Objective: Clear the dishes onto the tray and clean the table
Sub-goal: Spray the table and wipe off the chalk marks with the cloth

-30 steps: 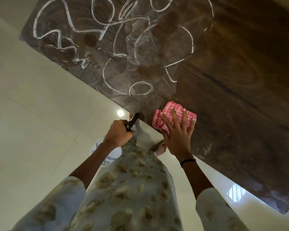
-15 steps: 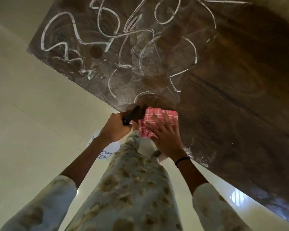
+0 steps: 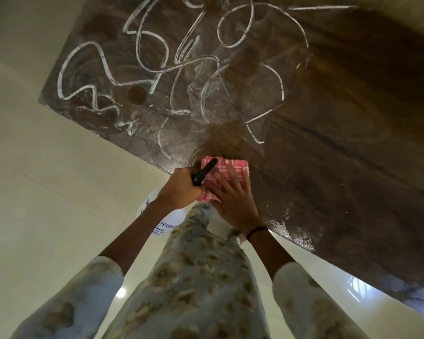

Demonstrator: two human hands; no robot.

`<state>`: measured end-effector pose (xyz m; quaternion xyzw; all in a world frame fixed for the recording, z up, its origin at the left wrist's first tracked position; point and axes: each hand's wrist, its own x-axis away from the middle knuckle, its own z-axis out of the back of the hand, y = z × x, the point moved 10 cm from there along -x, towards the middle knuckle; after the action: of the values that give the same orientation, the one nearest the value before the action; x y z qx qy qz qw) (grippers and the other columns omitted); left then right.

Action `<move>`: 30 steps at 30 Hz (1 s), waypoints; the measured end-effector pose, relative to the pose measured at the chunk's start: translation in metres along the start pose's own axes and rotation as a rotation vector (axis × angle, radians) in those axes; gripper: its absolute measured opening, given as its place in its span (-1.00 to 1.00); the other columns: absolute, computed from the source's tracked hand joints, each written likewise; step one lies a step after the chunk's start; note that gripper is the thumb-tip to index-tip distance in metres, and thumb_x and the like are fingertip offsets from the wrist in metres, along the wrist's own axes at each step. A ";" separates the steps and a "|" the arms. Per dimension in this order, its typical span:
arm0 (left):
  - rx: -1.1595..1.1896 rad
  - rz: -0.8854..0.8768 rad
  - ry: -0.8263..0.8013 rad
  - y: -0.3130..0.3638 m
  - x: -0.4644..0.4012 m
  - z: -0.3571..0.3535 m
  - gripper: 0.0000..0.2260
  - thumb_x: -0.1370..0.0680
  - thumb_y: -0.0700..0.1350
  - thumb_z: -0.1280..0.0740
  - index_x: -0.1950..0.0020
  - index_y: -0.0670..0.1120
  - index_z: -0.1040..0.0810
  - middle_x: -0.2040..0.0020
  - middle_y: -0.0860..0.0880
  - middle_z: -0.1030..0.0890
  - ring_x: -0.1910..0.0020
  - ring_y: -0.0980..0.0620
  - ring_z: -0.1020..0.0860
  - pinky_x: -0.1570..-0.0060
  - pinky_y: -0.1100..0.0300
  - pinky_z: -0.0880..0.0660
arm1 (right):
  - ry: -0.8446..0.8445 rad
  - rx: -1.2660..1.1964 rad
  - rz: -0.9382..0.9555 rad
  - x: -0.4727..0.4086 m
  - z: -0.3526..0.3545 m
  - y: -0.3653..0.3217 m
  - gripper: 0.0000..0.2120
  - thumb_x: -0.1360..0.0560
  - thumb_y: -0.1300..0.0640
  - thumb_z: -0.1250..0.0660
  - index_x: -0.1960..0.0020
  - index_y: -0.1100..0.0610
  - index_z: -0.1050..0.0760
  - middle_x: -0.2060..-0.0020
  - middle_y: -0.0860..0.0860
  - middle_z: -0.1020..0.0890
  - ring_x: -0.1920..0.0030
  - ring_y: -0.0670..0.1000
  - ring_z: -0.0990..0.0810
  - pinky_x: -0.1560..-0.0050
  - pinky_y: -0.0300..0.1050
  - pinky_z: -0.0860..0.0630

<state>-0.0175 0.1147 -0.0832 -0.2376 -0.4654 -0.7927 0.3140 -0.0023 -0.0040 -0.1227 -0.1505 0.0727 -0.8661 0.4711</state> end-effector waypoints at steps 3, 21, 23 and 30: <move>-0.055 -0.036 -0.074 0.023 -0.010 -0.012 -0.82 -0.42 -0.27 -0.36 0.35 -0.09 -0.47 0.49 0.02 -0.45 0.48 0.08 -0.41 0.43 0.30 -0.29 | -0.001 0.071 -0.091 0.032 0.004 0.044 -0.48 -0.55 -0.25 -0.06 -0.49 -0.20 -0.17 -0.51 0.01 -0.23 -0.52 0.22 -0.07 -0.44 0.35 0.10; -0.091 0.010 -0.136 0.071 -0.077 -0.017 -0.85 -0.43 -0.27 -0.31 0.33 -0.17 -0.42 0.46 -0.06 -0.42 0.46 0.01 -0.43 0.43 0.21 -0.33 | 0.023 0.043 -0.357 0.009 0.036 0.142 -0.48 -0.56 -0.26 0.00 -0.50 -0.19 -0.12 -0.52 0.02 -0.19 -0.53 0.21 0.01 -0.44 0.37 0.06; -0.086 0.008 -0.109 0.070 -0.080 -0.007 -0.85 -0.43 -0.27 -0.31 0.32 -0.16 -0.42 0.45 -0.06 -0.43 0.45 0.01 -0.43 0.41 0.19 -0.34 | 0.041 0.013 -0.403 -0.009 0.043 0.151 -0.48 -0.57 -0.27 0.02 -0.50 -0.19 -0.14 -0.52 0.02 -0.18 -0.52 0.24 -0.01 -0.43 0.37 0.07; -0.033 -0.056 -0.054 0.075 -0.092 0.024 -0.85 -0.46 -0.25 -0.31 0.30 -0.10 -0.46 0.45 -0.05 -0.44 0.46 0.01 -0.41 0.42 0.20 -0.33 | 0.091 -0.008 -0.370 -0.097 0.047 0.112 -0.50 -0.54 -0.17 -0.07 -0.45 -0.07 -0.28 -0.49 0.10 -0.27 -0.49 0.31 -0.12 -0.37 0.48 0.01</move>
<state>0.1018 0.1335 -0.0894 -0.2509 -0.4669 -0.8021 0.2751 0.1517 0.0165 -0.1269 -0.1239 0.0681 -0.9436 0.2993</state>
